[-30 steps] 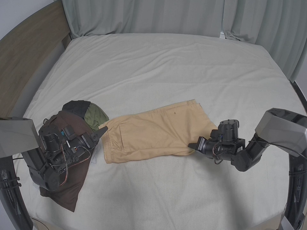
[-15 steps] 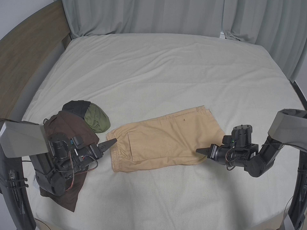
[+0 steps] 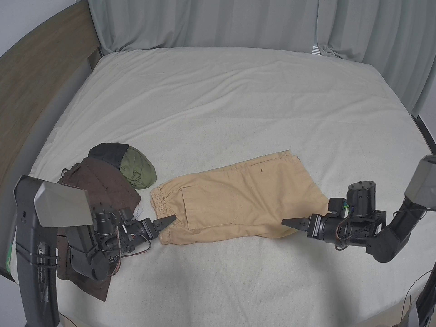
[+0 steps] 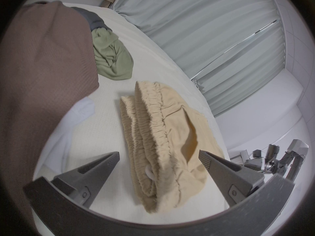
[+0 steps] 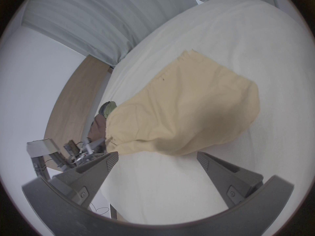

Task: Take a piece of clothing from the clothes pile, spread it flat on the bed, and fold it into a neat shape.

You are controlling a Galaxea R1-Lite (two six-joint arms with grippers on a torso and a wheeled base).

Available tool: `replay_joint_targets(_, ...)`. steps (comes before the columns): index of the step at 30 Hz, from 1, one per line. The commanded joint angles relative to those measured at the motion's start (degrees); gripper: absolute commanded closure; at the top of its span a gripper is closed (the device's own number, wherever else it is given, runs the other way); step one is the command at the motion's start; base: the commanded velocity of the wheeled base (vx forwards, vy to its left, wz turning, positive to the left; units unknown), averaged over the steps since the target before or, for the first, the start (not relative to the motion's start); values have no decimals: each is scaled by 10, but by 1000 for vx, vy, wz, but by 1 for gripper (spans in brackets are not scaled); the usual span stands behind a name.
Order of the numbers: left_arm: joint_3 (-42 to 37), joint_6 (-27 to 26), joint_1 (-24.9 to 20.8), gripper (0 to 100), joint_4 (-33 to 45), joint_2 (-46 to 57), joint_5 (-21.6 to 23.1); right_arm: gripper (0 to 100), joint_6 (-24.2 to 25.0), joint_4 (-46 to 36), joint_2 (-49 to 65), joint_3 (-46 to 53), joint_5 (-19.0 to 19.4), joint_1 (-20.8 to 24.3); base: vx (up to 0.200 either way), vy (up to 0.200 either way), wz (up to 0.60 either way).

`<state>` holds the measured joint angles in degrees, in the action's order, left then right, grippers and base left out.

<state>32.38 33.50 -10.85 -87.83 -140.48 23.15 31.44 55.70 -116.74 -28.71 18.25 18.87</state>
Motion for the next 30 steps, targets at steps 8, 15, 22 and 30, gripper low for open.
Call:
replay_joint_targets(8, 152, 38, -16, 0, 28, -89, -3, 0, -1, -1, 156, 34, 7, 5, 0, 0, 0)
replay_joint_targets(15, 193, 39, -18, 100, 30, -117, -32, 0, -1, 0, 160, 41, 8, 2, 0, 0, 0)
replay_joint_targets(22, 117, 53, -11, 100, 1, -39, -24, 0, 1, 1, 156, 37, 14, -2, 0, 0, 0)
replay_joint_targets(30, -36, 90, 50, 100, 31, 156, 96, 0, 2, 2, 135, 25, 20, -4, 0, 0, 0)
